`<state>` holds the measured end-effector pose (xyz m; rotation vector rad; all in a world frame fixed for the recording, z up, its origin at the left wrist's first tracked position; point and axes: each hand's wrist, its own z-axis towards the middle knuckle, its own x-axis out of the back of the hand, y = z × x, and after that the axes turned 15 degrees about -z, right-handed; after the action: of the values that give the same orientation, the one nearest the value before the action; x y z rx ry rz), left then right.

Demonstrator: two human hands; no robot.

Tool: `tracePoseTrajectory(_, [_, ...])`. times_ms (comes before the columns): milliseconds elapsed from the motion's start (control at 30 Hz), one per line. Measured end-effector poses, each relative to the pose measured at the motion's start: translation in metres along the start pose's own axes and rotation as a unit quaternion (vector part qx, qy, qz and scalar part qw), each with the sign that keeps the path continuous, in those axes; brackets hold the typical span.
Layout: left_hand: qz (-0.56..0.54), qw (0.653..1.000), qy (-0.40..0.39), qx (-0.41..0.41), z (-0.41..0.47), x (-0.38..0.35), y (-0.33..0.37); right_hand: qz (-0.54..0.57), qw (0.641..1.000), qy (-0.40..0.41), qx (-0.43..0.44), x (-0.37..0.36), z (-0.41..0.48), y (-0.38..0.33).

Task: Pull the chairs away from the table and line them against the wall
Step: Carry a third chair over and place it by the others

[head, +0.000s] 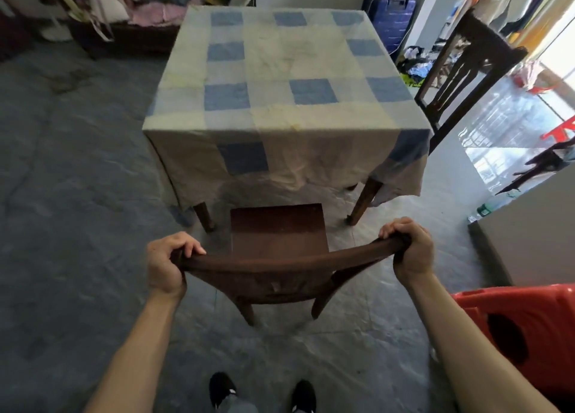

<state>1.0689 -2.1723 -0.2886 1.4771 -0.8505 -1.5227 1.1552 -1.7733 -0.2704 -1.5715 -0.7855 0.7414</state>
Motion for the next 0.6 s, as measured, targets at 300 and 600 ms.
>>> tracePoseTrajectory(300, [-0.027, 0.987, 0.152, -0.047, -0.048, 0.062, 0.105, -0.005, 0.993, -0.118, 0.02, -0.102, -0.026, -0.045])
tracePoseTrajectory(600, [-0.024, 0.954, 0.272, -0.128, -0.089, 0.181, 0.208, -0.015, 0.965, -0.258, 0.033, -0.277, -0.074, -0.059])
